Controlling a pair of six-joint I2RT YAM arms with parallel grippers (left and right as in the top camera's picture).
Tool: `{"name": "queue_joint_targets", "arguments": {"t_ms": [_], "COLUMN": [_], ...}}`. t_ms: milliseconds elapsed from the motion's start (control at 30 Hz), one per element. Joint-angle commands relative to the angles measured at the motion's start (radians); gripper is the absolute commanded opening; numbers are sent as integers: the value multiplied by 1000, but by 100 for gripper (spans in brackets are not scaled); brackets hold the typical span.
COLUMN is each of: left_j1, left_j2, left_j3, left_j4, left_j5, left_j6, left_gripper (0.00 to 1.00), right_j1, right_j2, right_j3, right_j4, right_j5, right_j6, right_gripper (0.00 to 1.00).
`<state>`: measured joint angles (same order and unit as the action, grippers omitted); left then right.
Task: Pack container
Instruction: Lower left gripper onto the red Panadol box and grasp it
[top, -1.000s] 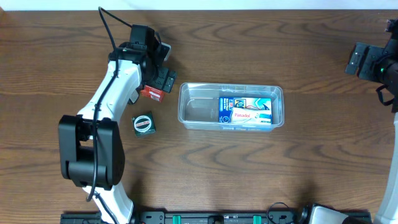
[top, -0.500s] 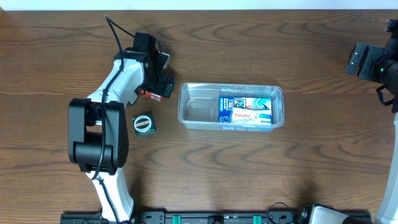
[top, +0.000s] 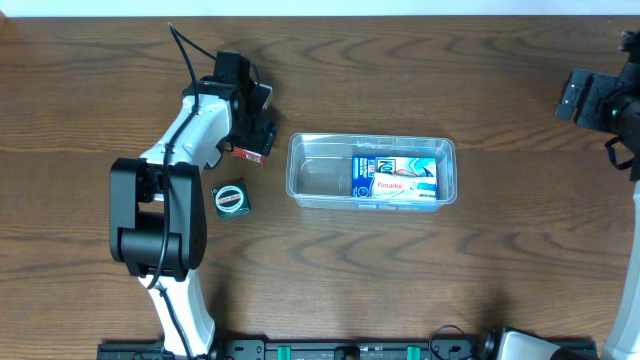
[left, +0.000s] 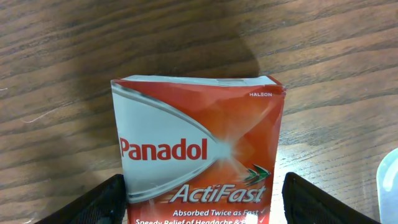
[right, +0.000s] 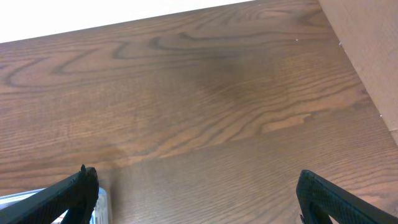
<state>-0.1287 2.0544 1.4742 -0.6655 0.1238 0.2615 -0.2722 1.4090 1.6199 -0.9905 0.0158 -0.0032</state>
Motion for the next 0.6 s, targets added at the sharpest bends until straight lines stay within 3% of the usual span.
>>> {"name": "queue_joint_targets", "arguments": {"t_ms": [0,233,467,567], "left_j1": [0,-3,-3,-3], "left_j2": [30,44,44,44], "left_j3": [1,1,1,1], "left_j4": [-6,2,6,10], "left_j5": [-1,-2,-2,-2], "left_j6": [-2,-5,-5,-6], "left_gripper": [79,79,53,49], "right_j1": [-6,-6,-6,-6], "right_j2": [2,2,2,2], "right_j3": [2,2,2,2], "right_j4": [-1,-1,-1,-1], "right_j5": [3,3,3,3], "right_j6": [17,17,17,17], "right_gripper": [99,99,99,99]}}
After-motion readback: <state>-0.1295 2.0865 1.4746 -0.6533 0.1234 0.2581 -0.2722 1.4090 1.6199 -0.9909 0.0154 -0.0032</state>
